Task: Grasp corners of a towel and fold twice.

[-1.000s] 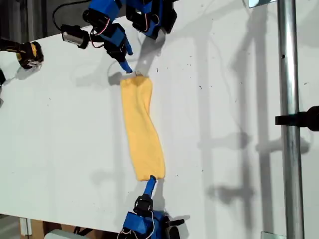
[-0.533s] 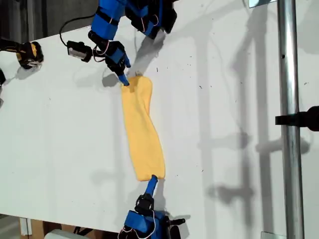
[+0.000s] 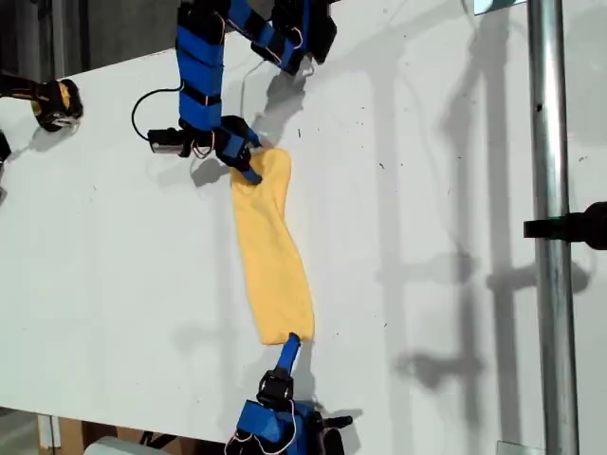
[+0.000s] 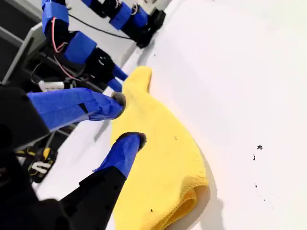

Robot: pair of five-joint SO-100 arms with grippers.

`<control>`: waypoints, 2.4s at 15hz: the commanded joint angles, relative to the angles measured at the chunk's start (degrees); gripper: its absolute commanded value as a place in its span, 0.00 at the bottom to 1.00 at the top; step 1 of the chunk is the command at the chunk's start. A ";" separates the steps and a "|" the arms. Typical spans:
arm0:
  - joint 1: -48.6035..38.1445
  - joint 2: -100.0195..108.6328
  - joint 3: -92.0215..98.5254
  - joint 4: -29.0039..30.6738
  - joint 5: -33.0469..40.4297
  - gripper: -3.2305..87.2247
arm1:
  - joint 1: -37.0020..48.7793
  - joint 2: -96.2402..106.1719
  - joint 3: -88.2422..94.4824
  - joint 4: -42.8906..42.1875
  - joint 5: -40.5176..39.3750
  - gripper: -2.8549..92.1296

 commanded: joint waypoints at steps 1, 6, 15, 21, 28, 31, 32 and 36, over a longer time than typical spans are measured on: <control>0.09 0.26 -1.14 0.35 -0.79 0.16 | -4.83 -3.87 -10.11 -1.32 1.76 0.42; 0.88 0.26 -1.49 1.41 -1.23 0.16 | -11.34 -7.91 -18.98 -3.08 3.52 0.32; 2.37 0.26 -1.41 2.11 -1.32 0.15 | -14.50 -7.38 -18.54 0.18 2.02 0.11; 2.37 0.26 -1.14 2.11 -1.05 0.15 | -11.16 -7.47 -18.54 5.27 0.88 0.03; 1.58 0.26 -1.49 1.32 -0.18 0.15 | 2.46 41.57 -5.98 34.28 0.44 0.03; 0.88 0.26 -2.20 1.14 0.70 0.15 | 3.96 54.05 -2.20 45.18 5.98 0.03; 0.62 0.26 -2.29 1.14 0.97 0.15 | 2.37 55.28 -0.97 45.26 7.82 0.03; 0.62 0.26 -2.37 1.41 1.14 0.15 | -6.06 44.38 -7.82 31.20 6.24 0.03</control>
